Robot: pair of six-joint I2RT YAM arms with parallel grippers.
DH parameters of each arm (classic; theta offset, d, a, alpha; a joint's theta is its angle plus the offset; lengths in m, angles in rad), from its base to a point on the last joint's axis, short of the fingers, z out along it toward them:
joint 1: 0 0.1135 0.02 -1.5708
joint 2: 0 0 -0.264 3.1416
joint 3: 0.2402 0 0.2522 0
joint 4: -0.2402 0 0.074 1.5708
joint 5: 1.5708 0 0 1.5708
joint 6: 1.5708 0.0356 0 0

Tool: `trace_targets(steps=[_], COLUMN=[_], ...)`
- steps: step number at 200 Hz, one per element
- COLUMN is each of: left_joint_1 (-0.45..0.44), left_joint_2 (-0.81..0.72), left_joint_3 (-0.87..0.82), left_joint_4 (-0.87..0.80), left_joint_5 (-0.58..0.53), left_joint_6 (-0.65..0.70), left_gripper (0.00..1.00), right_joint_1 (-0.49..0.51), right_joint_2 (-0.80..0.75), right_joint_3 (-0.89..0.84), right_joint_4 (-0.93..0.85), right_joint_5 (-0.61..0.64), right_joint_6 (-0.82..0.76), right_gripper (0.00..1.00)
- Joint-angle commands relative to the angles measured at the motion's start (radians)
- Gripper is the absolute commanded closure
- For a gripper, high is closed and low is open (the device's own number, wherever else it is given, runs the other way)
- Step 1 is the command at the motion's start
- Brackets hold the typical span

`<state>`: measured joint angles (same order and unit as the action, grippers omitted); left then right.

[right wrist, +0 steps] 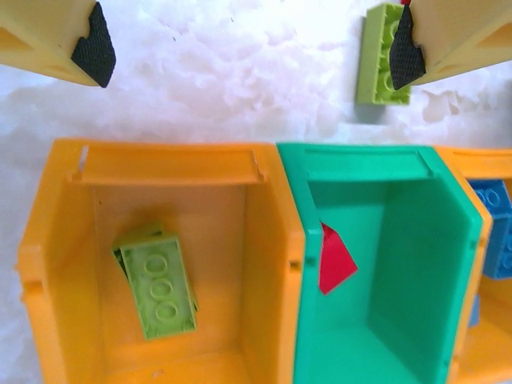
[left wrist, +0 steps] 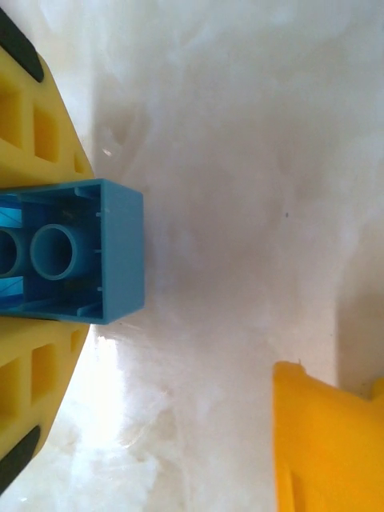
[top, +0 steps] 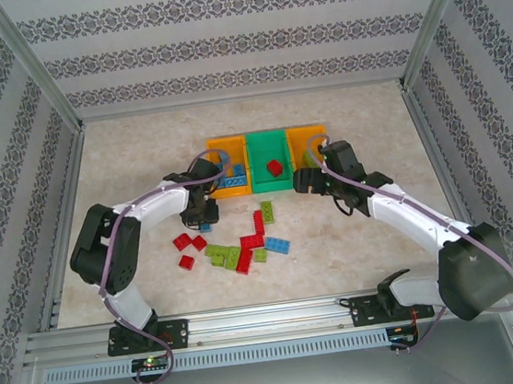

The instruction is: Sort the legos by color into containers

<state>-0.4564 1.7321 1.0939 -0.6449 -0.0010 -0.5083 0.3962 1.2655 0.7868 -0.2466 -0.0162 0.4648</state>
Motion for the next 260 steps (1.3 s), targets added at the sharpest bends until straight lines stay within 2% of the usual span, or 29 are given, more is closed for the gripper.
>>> trace_targets(steps=[1,27,47,105,142,173,202,233,260], left_joint_1=[-0.008,-0.010,-0.010,0.023,0.048,0.055,0.056,0.056,0.054], left_joint_2=[-0.106,-0.164,-0.128,0.237,0.430,0.484,0.495,0.448,0.366], left_joint_3=[0.019,0.101,0.224,0.675,0.911,0.954,0.953,0.910,0.828], left_joint_4=[-0.065,-0.094,-0.105,-0.162,-0.228,-0.234,-0.236,-0.217,-0.177], left_joint_5=[-0.049,-0.057,-0.033,0.106,0.135,0.137,0.132,0.142,0.165], left_joint_6=[0.029,0.065,0.126,0.226,0.223,0.211,0.205,0.205,0.201], left_gripper=[0.81,0.81,0.80,0.79,0.75,0.68,0.58,0.43,0.38], right_joint_1=[0.044,0.139,0.198,0.387,0.440,0.468,0.491,0.521,0.547], right_joint_2=[-0.030,-0.057,-0.066,-0.062,-0.035,0.003,0.060,0.126,0.170], right_joint_3=[-0.052,-0.100,-0.123,-0.190,-0.198,-0.180,-0.149,-0.113,-0.078], right_joint_4=[-0.022,-0.032,-0.053,-0.051,-0.052,-0.069,-0.101,-0.112,-0.118], right_joint_5=[-0.002,0.024,0.022,0.076,0.076,0.072,0.091,0.108,0.141], right_joint_6=[-0.026,-0.068,-0.075,-0.015,-0.008,-0.027,-0.044,-0.077,-0.115], right_gripper=[0.09,0.10,0.09,0.08,0.07,0.06,0.06,0.05,0.05])
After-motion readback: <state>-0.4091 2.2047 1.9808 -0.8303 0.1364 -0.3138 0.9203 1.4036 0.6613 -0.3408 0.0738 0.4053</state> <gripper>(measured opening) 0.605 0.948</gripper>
